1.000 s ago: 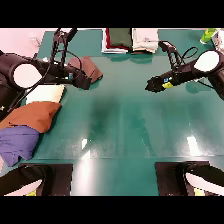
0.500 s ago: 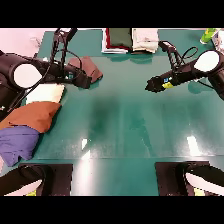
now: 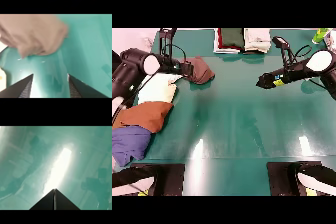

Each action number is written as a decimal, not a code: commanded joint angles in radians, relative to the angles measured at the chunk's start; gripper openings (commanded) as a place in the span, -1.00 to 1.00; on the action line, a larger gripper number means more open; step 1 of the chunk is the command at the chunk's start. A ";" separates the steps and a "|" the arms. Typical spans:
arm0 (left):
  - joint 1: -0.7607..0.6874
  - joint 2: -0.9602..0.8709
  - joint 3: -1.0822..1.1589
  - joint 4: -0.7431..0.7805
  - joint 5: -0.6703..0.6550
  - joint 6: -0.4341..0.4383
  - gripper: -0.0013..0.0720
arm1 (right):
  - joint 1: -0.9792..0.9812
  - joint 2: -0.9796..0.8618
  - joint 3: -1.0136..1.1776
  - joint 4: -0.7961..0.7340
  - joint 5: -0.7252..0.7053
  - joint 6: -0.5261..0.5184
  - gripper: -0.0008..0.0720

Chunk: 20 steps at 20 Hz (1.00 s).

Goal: Fold the shirts.

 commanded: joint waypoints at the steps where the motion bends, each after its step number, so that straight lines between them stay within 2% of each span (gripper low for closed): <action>1: 0.102 -0.192 0.118 -0.084 -0.018 0.063 0.46 | 0.000 0.000 0.001 0.008 -0.002 0.006 -0.93; 3: 0.124 -0.315 0.210 -0.087 -0.050 0.065 0.84 | 0.000 0.000 0.000 0.008 0.001 0.006 -0.93; 6: 0.132 -0.465 0.301 -0.091 -0.056 0.065 0.86 | 0.000 0.000 0.000 0.008 0.003 0.006 -0.93; 10: 0.132 -0.544 0.323 -0.093 -0.013 0.065 0.86 | 0.000 0.000 0.000 0.008 0.003 0.006 -0.93; 11: 0.132 -0.543 0.325 -0.093 0.002 0.065 0.69 | 0.000 0.000 0.000 0.008 0.011 0.006 -0.93; 12: 0.132 -0.542 0.342 -0.091 -0.005 0.065 0.01 | 0.000 0.001 0.001 0.008 0.013 0.006 -0.93; 13: 0.132 -0.542 0.371 -0.085 -0.028 0.065 -0.57 | 0.000 0.003 0.003 0.008 0.008 0.006 -0.93; 14: 0.132 -0.542 0.418 -0.073 -0.072 0.067 -0.89 | 0.000 0.008 0.010 0.008 0.015 0.006 -0.93; 16: 0.132 -0.528 0.542 -0.036 -0.161 0.066 -0.89 | 0.000 0.007 0.072 0.003 0.053 0.006 -0.93; 20: 0.131 -0.281 0.651 -0.003 -0.152 0.094 -0.89 | -0.001 0.008 0.298 -0.004 0.122 0.006 -0.93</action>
